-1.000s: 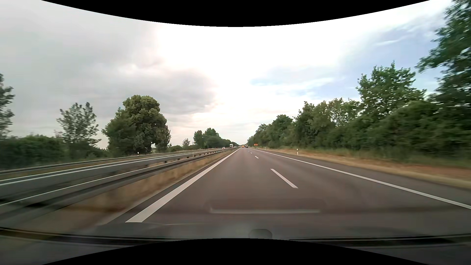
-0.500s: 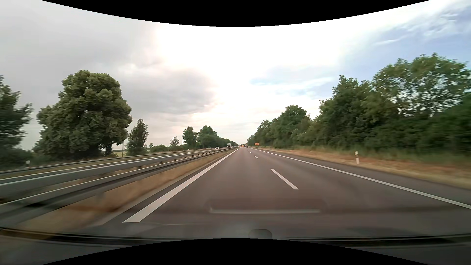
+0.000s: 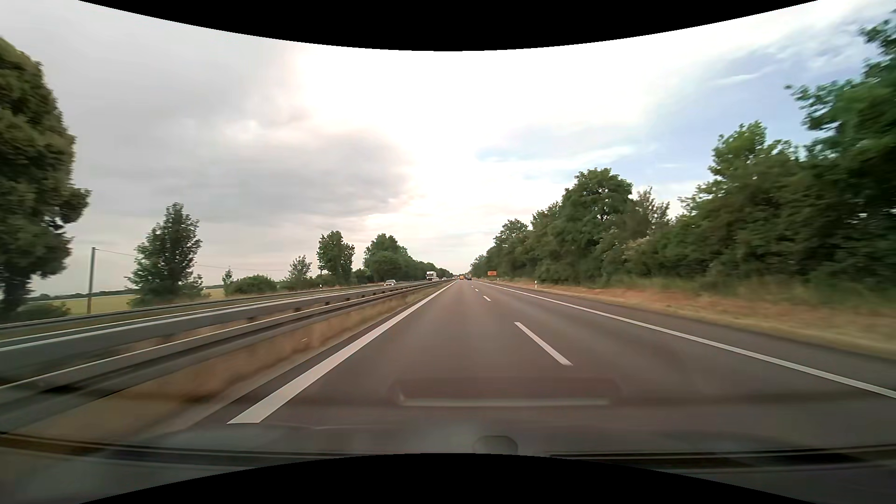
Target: Follow the waypoints while adhering to traffic rules and regulations
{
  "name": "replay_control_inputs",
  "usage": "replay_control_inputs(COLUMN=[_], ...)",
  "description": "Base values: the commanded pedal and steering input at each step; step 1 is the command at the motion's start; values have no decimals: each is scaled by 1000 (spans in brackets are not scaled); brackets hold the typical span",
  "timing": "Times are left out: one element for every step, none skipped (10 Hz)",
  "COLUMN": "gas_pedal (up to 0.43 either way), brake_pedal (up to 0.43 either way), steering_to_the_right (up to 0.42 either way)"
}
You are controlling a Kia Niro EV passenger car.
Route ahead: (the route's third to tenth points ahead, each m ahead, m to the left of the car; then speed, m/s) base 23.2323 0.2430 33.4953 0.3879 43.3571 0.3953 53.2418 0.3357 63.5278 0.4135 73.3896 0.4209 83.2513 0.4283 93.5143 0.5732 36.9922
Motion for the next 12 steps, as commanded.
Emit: replay_control_inputs(gas_pedal=[398, 350, 339, 339, 331, 299, 287, 287, 287, 287, 287, 287], brake_pedal=[0, 0, 0, 0, 0, 0, 0, 0, 0, 0, 0, 0], steering_to_the_right=[-4, -3, -4, -4, -4, -4, -4, -4, -4, -4, -4, -4])
